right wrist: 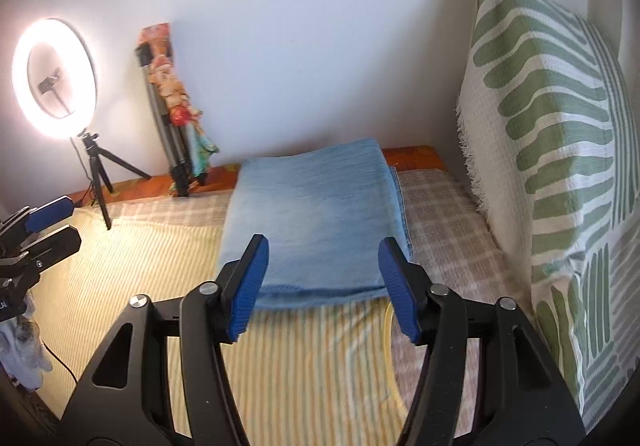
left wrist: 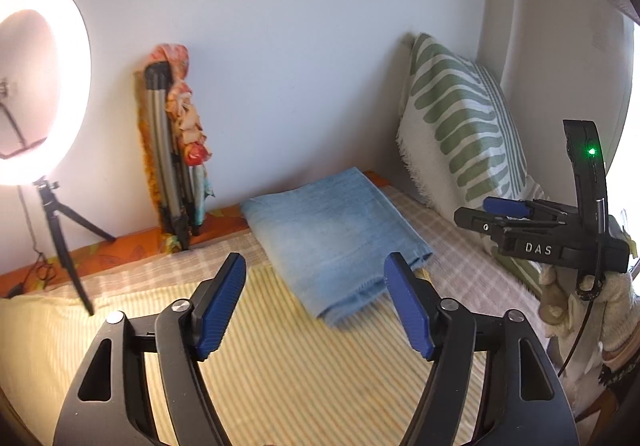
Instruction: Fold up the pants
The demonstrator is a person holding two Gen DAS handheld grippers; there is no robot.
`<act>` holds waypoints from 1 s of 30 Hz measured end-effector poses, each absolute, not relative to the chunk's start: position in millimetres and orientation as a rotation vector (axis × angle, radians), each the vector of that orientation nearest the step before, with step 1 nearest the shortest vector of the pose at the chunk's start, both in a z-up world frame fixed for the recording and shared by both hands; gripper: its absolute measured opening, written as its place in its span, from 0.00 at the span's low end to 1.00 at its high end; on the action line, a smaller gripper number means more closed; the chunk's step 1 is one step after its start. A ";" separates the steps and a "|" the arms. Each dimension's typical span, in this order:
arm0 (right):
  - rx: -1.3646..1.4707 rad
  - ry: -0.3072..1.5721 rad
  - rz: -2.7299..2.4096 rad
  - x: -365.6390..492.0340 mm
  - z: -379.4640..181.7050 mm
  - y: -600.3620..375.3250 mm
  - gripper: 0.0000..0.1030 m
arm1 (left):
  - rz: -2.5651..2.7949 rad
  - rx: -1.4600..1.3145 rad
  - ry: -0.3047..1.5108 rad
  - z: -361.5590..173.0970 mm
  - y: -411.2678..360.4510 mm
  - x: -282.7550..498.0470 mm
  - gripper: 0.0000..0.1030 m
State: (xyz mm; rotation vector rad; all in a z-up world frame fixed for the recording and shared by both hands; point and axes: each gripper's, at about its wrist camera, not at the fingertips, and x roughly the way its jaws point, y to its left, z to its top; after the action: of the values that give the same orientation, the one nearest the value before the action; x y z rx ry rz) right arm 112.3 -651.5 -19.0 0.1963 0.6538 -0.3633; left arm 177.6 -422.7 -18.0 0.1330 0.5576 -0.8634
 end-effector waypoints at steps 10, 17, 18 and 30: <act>0.144 0.589 -0.406 68.6 -11.6 -583.6 0.81 | -0.840 0.127 0.520 -17.3 -361.0 132.2 0.77; 0.129 0.565 -0.436 46.8 -23.6 -543.7 0.82 | -0.816 0.116 0.493 -23.8 -322.9 107.8 0.79; 0.125 0.561 -0.440 44.4 -26.0 -538.0 0.82 | -0.813 0.122 0.491 -25.0 -320.1 106.6 0.79; 0.135 0.484 -0.492 25.8 -40.5 -508.5 0.97 | -0.749 0.169 0.479 -47.3 -303.5 95.8 0.80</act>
State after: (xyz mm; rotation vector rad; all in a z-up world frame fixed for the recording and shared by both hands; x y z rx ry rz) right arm 25.8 -508.5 -40.5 0.1351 0.4843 -0.4923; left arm 95.8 -303.5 -47.3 0.1689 0.4785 -0.7494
